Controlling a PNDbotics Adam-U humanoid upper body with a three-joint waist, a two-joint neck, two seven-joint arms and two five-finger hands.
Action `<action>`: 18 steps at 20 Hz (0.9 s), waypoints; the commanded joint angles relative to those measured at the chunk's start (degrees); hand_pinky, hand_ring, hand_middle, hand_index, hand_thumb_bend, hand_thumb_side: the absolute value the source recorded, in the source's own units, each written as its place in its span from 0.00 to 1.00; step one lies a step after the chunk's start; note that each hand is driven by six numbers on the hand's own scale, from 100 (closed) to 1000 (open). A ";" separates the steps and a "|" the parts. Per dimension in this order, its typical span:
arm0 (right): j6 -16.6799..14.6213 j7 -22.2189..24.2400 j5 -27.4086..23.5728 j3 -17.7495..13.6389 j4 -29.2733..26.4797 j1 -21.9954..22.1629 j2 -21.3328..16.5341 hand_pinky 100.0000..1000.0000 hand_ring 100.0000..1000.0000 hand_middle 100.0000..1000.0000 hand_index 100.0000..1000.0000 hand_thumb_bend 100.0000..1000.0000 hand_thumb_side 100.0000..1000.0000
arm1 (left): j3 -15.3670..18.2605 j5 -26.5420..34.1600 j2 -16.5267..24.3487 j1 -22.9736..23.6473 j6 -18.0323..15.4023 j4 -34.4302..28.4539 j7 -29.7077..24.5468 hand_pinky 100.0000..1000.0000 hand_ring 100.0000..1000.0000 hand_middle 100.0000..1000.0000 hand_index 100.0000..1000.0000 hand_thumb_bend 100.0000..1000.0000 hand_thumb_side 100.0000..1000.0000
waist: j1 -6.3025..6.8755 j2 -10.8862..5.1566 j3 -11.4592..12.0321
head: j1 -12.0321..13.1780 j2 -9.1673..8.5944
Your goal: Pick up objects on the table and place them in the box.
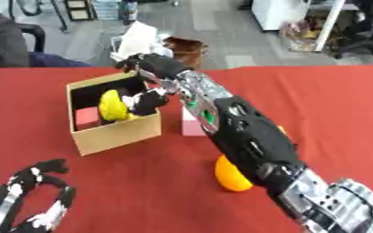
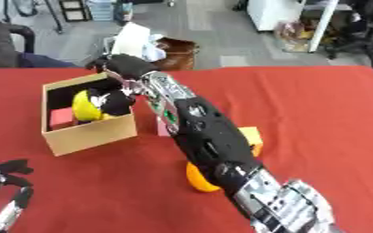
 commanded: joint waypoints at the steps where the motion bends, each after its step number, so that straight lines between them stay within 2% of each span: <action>1: 0.74 -0.93 0.76 -0.52 -1.77 -1.09 -1.30 0.71 0.63 0.77 0.91 0.00 0.50 | 0.10 0.23 0.19 -0.58 -0.13 -0.92 -0.09 0.76 0.58 0.65 0.84 0.26 0.58 | -0.10 -0.80 -0.18 | 0.35 -0.45; 4: 0.63 -0.46 -1.18 -0.43 -2.72 -1.11 -3.23 0.71 0.62 0.77 0.91 0.00 0.47 | 0.43 0.15 0.30 -0.34 -0.06 -0.90 0.16 0.76 0.58 0.65 0.84 0.26 0.58 | -0.15 -0.83 -1.00 | 0.98 -0.45; 7: 0.15 1.44 -5.23 0.69 -4.82 -0.61 -6.13 0.72 0.65 0.79 0.92 0.00 0.50 | 0.74 -0.04 0.47 -0.04 -0.02 -0.87 0.47 0.76 0.58 0.65 0.84 0.26 0.58 | -0.31 -0.91 -2.22 | 1.80 -0.33; 9: -0.05 3.76 -8.20 1.81 -6.62 -0.06 -8.22 0.75 0.69 0.83 0.93 0.00 0.50 | 0.92 -0.15 0.57 0.12 -0.03 -0.85 0.61 0.76 0.58 0.65 0.84 0.26 0.58 | -0.43 -0.98 -2.96 | 2.32 -0.26; 14: 0.19 9.99 -14.70 4.18 -12.10 1.82 -13.54 0.80 0.77 0.90 0.96 0.00 0.59 | 1.32 -0.37 0.75 0.41 -0.04 -0.86 0.95 0.76 0.58 0.65 0.84 0.26 0.58 | -0.60 -1.04 -4.29 | 3.27 -0.27; 18: 0.32 14.50 -16.82 5.02 -12.03 3.59 -15.73 0.83 0.82 0.93 0.97 0.11 0.58 | 1.51 -0.43 0.83 0.56 -0.03 -0.90 1.10 0.76 0.58 0.65 0.84 0.26 0.58 | -0.58 -1.05 -4.71 | 3.60 -0.29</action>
